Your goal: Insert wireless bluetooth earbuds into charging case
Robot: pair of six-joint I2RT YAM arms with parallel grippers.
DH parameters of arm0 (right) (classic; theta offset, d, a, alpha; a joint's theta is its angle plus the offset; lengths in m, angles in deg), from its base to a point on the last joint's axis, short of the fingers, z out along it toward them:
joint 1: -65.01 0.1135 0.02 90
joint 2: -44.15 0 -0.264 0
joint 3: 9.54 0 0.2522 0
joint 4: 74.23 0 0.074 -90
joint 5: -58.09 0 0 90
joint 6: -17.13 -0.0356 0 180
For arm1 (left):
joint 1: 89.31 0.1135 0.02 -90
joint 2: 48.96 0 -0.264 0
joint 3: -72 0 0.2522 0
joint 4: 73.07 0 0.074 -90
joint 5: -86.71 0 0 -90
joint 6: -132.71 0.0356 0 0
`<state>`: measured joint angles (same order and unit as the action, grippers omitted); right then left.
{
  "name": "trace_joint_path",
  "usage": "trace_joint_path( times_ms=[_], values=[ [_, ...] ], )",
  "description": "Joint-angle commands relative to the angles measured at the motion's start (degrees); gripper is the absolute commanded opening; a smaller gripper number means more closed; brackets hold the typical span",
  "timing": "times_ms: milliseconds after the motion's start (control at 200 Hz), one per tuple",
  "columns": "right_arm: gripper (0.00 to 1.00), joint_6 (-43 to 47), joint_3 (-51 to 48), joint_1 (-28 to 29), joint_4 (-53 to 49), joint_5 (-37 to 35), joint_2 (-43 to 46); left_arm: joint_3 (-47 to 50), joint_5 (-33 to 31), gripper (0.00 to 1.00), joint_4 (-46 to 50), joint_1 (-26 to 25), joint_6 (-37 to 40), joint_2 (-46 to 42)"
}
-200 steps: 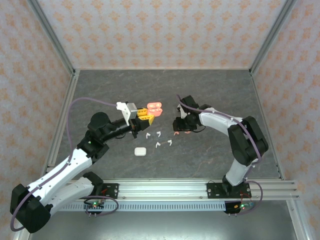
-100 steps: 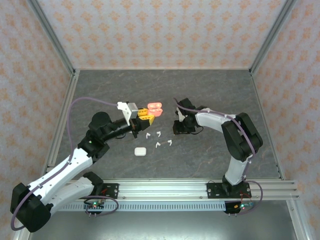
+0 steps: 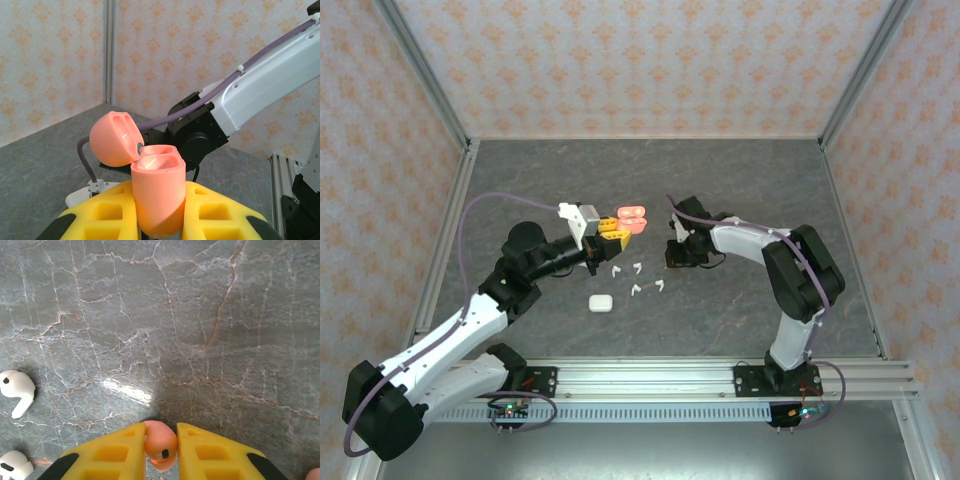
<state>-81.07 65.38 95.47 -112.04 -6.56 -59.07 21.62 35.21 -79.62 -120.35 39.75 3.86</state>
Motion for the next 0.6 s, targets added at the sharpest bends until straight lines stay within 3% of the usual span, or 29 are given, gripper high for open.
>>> trace_joint_path(
  times_ms=[0,170,596],
  values=[
    [0.18,1.17,-1.54,0.31,0.24,-1.38,3.08,-2.23,0.08,0.0,-1.32,-0.33,0.09,0.31],
    [0.17,2.58,-2.34,0.33,0.06,-2.76,11.41,-2.49,0.44,0.0,-2.25,-0.33,-0.39,1.26],
    [0.17,10.63,-2.99,0.41,1.08,-3.33,42.13,-1.99,0.92,0.0,-7.65,-0.44,-3.35,5.9]
  ],
)
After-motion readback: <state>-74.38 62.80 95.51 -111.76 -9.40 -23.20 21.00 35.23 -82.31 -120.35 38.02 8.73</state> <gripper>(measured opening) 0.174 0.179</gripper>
